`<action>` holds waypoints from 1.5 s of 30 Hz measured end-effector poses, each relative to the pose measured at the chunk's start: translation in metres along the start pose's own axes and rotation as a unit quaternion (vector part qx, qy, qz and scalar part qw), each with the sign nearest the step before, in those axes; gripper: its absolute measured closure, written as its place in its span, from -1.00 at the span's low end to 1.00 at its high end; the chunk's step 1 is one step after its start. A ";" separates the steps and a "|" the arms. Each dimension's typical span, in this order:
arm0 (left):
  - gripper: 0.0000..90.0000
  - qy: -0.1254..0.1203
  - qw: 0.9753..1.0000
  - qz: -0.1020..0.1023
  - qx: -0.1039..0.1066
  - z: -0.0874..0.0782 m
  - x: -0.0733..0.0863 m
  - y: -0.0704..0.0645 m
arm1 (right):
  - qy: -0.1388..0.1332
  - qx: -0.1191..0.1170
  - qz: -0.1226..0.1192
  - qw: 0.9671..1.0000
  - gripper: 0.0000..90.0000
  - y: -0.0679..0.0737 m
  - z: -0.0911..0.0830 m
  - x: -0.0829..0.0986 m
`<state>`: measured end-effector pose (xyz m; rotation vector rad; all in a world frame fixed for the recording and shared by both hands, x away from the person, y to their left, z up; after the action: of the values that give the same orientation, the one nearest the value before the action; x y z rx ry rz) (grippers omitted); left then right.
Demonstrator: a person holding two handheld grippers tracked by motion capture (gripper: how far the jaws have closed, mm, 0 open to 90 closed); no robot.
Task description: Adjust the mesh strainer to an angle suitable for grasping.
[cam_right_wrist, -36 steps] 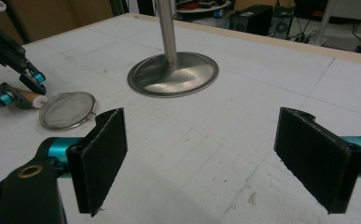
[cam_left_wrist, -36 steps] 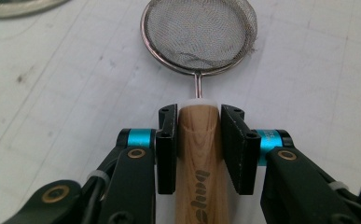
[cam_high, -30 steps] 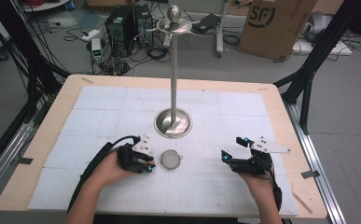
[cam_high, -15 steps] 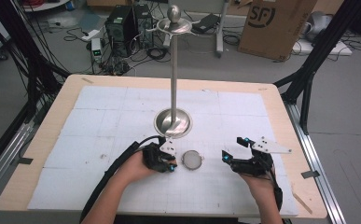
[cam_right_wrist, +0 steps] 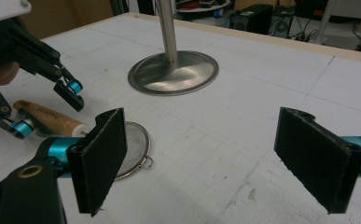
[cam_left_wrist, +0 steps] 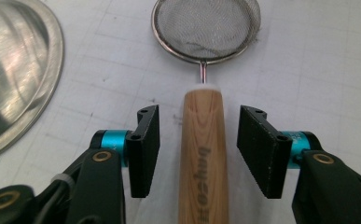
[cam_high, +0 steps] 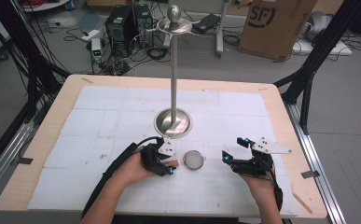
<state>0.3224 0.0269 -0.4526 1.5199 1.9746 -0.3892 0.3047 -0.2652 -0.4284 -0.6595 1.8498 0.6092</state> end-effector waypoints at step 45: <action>0.55 -0.011 0.998 0.056 0.015 -0.006 0.008 -0.022 | 0.001 -0.001 0.003 1.000 -0.64 0.000 0.001 0.000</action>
<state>0.2986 0.0300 -0.4558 1.6294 1.8658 -0.3881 0.3051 -0.2642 -0.4291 -0.6571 1.8537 0.6138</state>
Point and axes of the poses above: each handheld gripper's, and its own axes: z roughly forward along the jaws, x roughly out of its underside, y roughly to its left, the point moved 4 cm from there along z, roughly forward along the jaws, and after that the axes turned 3 degrees about -x, right-handed, at the moved point
